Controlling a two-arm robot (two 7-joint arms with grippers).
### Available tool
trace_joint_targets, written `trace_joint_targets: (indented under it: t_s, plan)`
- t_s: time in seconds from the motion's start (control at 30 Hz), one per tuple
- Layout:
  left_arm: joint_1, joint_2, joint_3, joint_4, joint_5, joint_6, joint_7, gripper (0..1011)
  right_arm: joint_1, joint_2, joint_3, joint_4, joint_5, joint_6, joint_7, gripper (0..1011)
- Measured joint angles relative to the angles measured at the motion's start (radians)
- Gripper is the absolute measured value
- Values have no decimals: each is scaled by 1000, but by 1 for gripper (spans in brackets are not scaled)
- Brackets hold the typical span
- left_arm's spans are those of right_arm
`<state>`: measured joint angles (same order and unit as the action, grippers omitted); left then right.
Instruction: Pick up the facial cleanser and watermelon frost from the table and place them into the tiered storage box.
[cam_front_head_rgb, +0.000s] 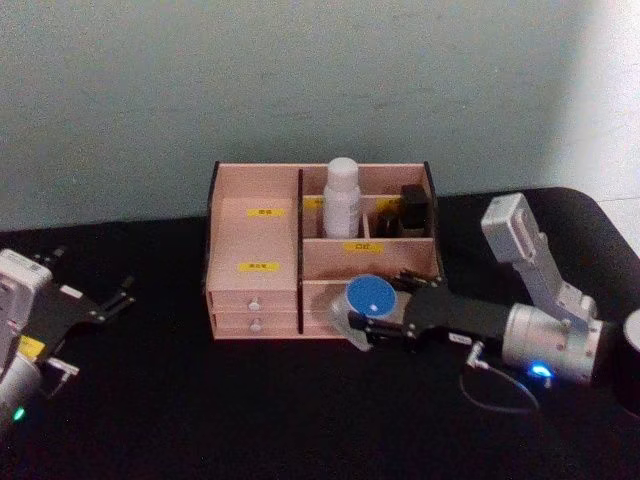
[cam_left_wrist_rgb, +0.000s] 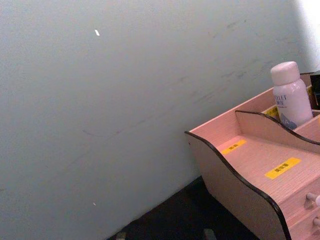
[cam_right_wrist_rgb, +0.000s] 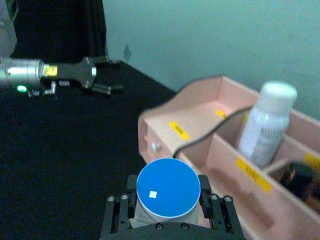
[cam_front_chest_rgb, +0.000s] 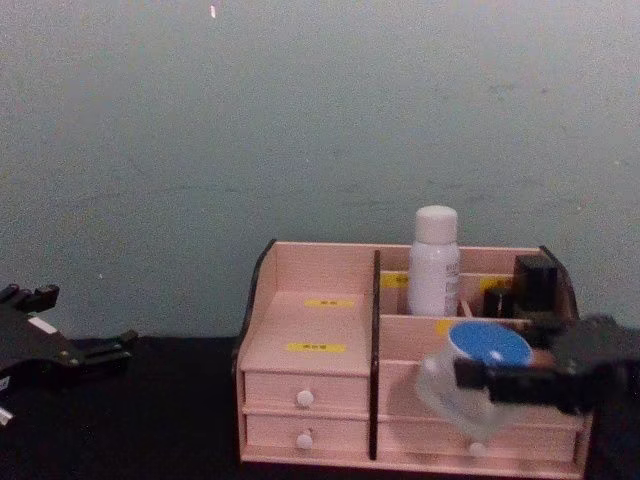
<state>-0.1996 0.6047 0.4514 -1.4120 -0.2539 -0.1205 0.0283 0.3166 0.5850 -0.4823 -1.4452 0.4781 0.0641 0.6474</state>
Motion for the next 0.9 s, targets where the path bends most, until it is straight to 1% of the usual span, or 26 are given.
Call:
trace_joint_targets:
  t_s: [0.13, 0.17, 0.3, 0.43, 0.47, 0.5, 0.6, 0.77, 0.8, 0.9]
  plan:
    - [0, 0, 0, 0, 0, 0, 0, 1001, 44, -27, -13, 20, -5, -17, 7, 730]
    - [0, 0, 0, 0, 0, 0, 0, 1001, 44, -27, -13, 20, -5, -17, 7, 730]
    - [0, 0, 0, 0, 0, 0, 0, 1001, 87, -59, -30, 47, -17, -20, 6, 731]
    - [0, 0, 0, 0, 0, 0, 0, 1001, 121, -86, -46, 70, -24, -20, 5, 730]
    - [0, 0, 0, 0, 0, 0, 0, 1001, 134, -98, -52, 82, -27, -19, 5, 730]
    - [0, 0, 0, 0, 0, 0, 0, 1001, 134, -98, -52, 82, -27, -19, 5, 730]
    - [0, 0, 0, 0, 0, 0, 0, 1001, 166, -125, -68, 109, -33, -13, 6, 730]
    - [0, 0, 0, 0, 0, 0, 0, 1001, 206, -158, -86, 148, -42, -8, 6, 730]
    - [0, 0, 0, 0, 0, 0, 0, 1001, 219, -169, -92, 165, -46, -8, 6, 730]
    - [0, 0, 0, 0, 0, 0, 0, 1001, 237, -185, -99, 187, -53, -9, 4, 730]
